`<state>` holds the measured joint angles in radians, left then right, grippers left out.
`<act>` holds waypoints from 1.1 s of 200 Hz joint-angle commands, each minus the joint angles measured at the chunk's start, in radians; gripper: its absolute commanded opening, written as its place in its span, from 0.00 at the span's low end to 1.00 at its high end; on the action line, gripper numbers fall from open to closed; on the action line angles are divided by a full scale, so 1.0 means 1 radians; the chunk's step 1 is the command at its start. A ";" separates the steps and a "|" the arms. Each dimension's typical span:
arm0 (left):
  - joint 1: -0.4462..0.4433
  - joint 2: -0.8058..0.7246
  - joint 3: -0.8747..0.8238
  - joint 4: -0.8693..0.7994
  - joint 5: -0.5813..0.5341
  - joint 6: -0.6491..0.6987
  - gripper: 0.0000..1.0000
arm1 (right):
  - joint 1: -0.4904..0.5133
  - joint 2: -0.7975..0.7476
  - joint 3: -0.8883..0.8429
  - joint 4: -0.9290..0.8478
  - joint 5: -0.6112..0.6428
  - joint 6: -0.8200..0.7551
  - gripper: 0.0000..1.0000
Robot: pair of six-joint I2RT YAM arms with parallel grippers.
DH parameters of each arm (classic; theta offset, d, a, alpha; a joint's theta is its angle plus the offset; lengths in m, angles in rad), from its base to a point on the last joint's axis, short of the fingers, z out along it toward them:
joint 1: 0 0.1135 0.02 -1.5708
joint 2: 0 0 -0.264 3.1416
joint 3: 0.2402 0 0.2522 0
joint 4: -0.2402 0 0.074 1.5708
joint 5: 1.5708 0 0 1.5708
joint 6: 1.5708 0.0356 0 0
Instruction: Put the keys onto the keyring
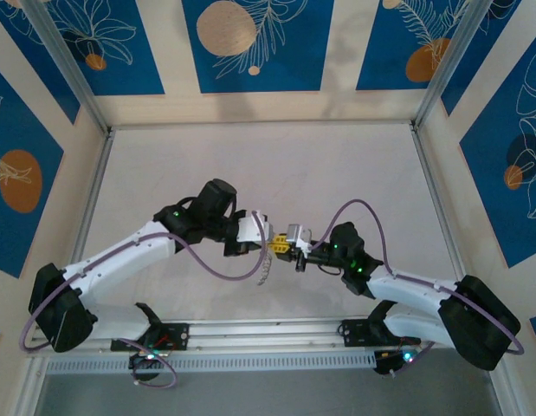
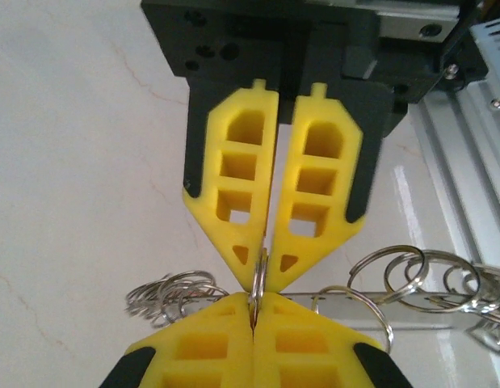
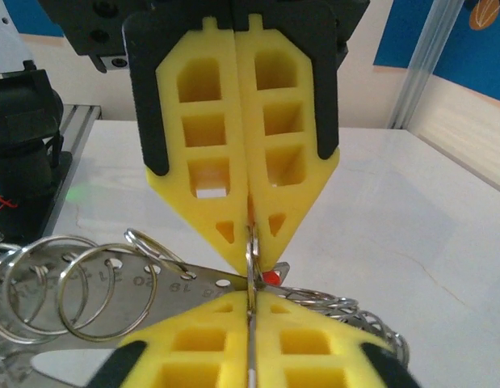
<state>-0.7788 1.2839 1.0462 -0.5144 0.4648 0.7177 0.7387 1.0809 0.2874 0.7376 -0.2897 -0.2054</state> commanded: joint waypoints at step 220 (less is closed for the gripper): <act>-0.037 -0.017 0.071 -0.166 -0.078 0.025 0.19 | 0.024 0.026 0.003 0.200 0.013 0.097 0.00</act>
<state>-0.8307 1.3106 1.1584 -0.7181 0.3279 0.7784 0.7780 1.1191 0.3099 0.7795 -0.2581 -0.1761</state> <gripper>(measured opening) 0.171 0.064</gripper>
